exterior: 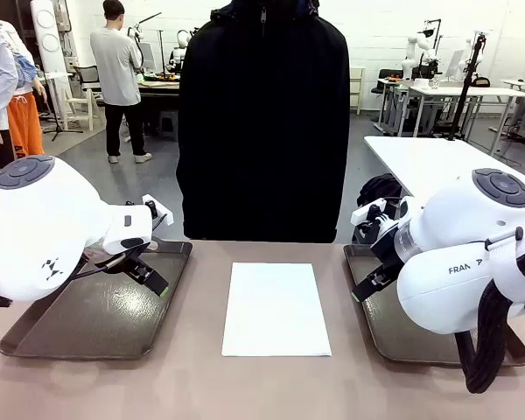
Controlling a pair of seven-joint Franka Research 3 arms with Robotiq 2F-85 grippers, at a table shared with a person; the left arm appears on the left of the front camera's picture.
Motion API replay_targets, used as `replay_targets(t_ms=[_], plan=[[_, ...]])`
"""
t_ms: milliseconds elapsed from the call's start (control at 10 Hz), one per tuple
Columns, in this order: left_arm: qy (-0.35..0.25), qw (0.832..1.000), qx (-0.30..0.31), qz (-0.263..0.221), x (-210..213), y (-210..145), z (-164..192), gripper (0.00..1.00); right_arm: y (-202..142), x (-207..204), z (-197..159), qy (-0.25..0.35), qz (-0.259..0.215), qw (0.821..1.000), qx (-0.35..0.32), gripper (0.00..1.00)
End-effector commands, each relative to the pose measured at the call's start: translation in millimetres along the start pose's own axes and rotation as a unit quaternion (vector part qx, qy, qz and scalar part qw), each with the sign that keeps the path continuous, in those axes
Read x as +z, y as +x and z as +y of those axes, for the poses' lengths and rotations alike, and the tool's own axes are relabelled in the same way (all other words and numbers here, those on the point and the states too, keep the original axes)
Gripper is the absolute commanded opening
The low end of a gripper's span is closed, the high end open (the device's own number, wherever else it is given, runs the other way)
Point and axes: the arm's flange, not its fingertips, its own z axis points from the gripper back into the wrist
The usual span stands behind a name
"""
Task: Sort the A4 documents.
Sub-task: Receive the A4 Paper.
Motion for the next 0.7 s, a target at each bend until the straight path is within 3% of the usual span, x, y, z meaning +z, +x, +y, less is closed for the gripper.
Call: replay_targets(t_ms=[0,600], plan=[[0.0,1.0,0.0,0.0,0.0,0.0,0.1,1.0,0.0,0.0,0.0,0.0,0.0,1.0,0.0,1.0],[0.0,1.0,0.0,0.0,0.0,0.0,0.1,1.0,0.0,0.0,0.0,0.0,0.0,1.0,0.0,1.0]])
